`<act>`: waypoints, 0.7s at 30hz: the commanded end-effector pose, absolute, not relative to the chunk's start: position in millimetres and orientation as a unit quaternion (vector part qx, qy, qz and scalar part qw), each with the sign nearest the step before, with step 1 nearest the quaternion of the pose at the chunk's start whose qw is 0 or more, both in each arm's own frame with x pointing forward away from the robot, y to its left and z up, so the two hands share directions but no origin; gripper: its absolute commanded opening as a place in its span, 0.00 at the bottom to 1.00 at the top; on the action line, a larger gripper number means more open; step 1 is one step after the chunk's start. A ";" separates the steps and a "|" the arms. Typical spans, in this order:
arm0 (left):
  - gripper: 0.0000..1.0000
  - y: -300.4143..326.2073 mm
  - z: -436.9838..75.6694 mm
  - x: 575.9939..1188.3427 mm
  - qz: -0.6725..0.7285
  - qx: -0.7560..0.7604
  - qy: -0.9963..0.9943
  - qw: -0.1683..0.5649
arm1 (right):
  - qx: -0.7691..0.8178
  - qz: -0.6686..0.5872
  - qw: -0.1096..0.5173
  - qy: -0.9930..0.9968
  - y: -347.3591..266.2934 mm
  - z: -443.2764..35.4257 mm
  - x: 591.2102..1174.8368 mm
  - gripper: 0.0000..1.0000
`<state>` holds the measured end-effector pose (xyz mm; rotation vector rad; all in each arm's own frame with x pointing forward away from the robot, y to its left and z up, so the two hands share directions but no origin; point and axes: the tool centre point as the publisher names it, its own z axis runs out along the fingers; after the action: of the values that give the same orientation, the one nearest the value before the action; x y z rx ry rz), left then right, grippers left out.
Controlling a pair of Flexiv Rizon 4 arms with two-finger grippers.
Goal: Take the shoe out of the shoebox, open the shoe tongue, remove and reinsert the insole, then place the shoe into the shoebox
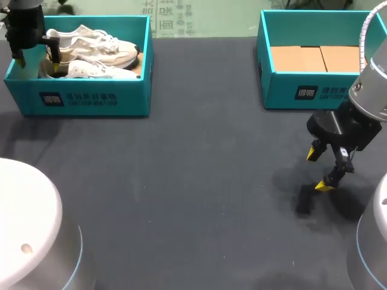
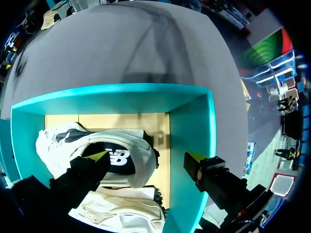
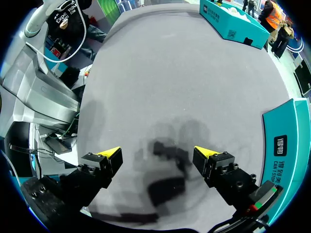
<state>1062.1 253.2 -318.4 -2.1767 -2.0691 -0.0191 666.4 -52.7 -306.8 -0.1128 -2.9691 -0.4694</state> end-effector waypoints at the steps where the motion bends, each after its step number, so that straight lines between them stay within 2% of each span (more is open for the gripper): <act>1: 1.00 257.0 -328.1 1062.9 -0.001 -0.727 -0.684 0.062 | -0.038 -0.155 0.066 -0.985 -53.0 -306.9 665.4 1.00; 21: 1.00 249.9 -359.8 1071.8 0.016 -0.713 -0.698 0.060 | -0.038 -0.155 0.066 -0.985 -53.0 -306.9 665.4 1.00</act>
<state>1069.2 252.6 -355.1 -2.1640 -2.1168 0.0542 666.4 -52.7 -306.8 -0.1128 -2.9691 -0.4694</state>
